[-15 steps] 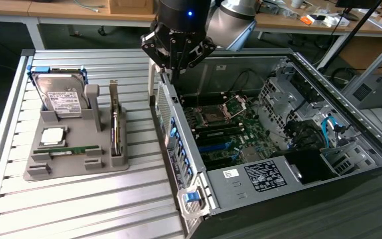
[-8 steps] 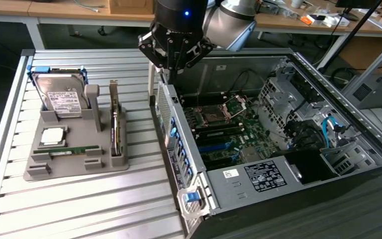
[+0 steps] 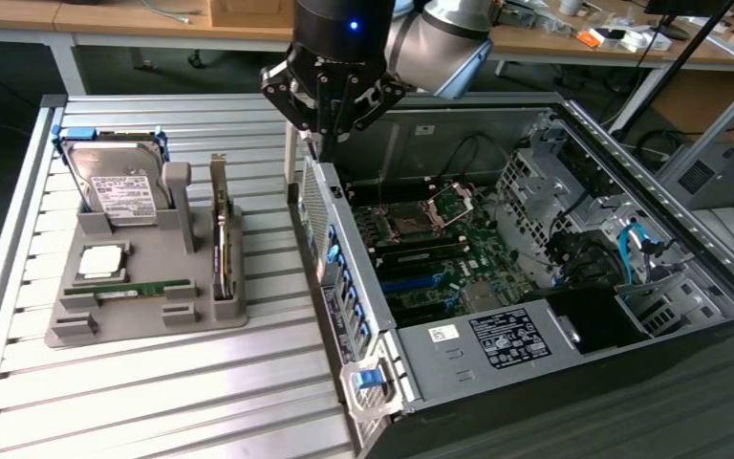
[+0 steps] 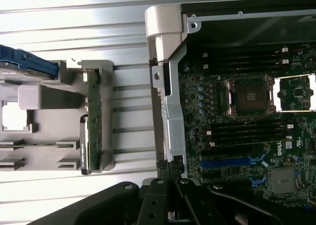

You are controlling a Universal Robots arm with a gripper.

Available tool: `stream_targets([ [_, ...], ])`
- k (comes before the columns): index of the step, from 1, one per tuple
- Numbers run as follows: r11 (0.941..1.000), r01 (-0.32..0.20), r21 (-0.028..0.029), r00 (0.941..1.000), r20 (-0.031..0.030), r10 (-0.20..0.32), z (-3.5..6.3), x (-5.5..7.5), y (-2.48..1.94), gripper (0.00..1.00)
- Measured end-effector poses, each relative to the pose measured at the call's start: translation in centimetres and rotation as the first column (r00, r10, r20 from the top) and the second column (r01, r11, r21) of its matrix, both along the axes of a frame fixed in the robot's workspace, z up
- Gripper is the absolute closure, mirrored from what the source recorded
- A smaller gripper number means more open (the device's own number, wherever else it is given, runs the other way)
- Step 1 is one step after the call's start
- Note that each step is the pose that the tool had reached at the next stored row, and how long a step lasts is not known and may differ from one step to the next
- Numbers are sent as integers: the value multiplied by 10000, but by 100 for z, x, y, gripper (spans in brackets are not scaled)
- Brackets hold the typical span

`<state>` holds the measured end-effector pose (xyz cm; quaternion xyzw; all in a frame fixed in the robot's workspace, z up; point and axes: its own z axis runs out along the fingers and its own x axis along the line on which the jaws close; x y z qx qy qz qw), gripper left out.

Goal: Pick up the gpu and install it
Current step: 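Reach for the gpu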

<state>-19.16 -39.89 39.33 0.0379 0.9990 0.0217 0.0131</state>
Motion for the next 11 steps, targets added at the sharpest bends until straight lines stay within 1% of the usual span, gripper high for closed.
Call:
stream_targets([
  [11,10000,0,1,10000,0,0,0,-55,0,89],
])
